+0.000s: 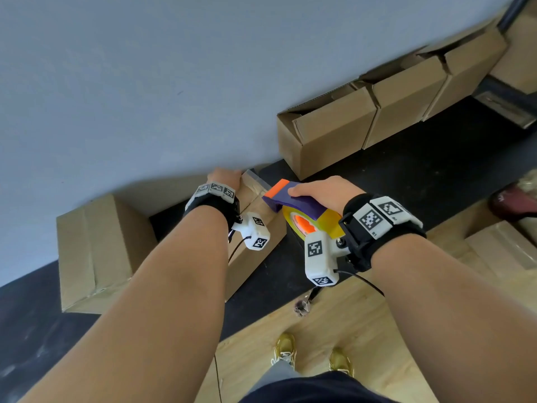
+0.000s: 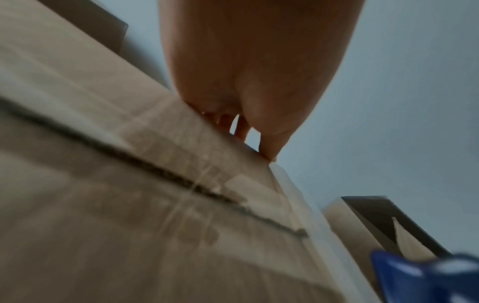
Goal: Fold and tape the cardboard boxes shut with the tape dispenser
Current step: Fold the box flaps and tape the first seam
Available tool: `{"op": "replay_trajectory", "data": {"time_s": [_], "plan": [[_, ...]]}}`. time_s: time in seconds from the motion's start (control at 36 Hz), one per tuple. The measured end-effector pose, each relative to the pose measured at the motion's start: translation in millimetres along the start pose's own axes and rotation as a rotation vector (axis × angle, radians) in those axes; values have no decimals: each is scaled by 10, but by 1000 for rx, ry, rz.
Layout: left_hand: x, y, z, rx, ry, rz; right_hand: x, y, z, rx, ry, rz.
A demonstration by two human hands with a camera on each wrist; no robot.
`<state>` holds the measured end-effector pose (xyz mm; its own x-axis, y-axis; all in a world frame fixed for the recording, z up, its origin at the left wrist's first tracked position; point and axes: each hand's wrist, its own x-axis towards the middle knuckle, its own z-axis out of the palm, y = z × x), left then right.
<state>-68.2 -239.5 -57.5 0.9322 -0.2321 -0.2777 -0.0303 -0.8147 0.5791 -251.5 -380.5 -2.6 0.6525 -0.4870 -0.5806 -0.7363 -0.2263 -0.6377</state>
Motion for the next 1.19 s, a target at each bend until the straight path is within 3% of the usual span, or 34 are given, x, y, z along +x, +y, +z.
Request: {"op": "replay_trajectory", "data": {"time_s": [0.08,0.28,0.44,0.5,0.58,0.67,0.89,1.0,1.19], "plan": [[6,-34,26,61,153,95,5,2,1,-9,1,-7],[-133,-83,107,130,131,227,16,10,16,-10,16,-27],[-252,-69,81,368,30,284,13,26,41,1,31,-29],[-298,-118,76,424,55,309,-3,38,48,-3,35,-36],[-408,-213,100,365,96,428,-21,57,56,6,22,-55],[-522,-251,144,431,-16,529,-40,77,60,33,13,-67],[-744,-189,167,620,-303,335,-92,118,61,35,-1,-81],[-782,-258,202,732,-255,393,-111,154,70,61,-14,-80],[-841,-249,235,753,-220,374,-131,206,31,61,-36,-85]]}}
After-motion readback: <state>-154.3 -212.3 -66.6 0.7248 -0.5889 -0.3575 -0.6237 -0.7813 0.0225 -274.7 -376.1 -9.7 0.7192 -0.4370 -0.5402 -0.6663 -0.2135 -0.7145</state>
